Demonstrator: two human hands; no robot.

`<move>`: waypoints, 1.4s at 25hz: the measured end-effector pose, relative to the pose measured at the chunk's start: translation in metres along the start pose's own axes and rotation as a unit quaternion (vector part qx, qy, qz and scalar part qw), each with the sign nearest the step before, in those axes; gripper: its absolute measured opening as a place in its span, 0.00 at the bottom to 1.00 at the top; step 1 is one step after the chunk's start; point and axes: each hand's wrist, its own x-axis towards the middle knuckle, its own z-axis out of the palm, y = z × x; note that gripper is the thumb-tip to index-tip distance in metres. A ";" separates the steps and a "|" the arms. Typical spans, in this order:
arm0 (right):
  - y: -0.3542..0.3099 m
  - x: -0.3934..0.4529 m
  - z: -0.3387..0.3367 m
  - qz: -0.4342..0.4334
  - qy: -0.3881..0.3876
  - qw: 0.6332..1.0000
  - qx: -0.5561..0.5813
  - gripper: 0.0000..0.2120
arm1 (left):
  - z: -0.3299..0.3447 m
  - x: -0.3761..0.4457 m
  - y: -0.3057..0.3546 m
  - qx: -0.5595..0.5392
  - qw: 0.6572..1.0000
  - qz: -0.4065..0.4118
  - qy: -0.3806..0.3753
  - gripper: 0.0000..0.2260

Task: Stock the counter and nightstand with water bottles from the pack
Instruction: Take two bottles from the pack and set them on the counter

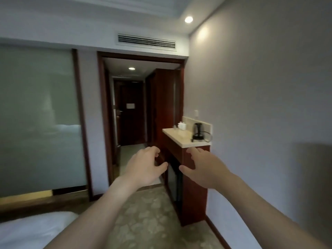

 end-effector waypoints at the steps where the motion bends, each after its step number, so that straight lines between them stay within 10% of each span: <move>1: -0.010 0.017 0.014 -0.020 -0.008 1.000 0.021 0.31 | -0.005 0.000 -0.017 0.010 1.000 -0.019 0.009 0.25; 17: 0.031 0.189 0.110 -0.139 -0.052 0.983 0.107 0.32 | 0.048 0.088 -0.087 0.052 0.988 -0.141 0.032 0.26; 35: 0.069 0.655 0.332 -0.106 -0.083 0.989 0.060 0.30 | 0.181 0.499 -0.392 0.015 0.992 -0.122 0.001 0.27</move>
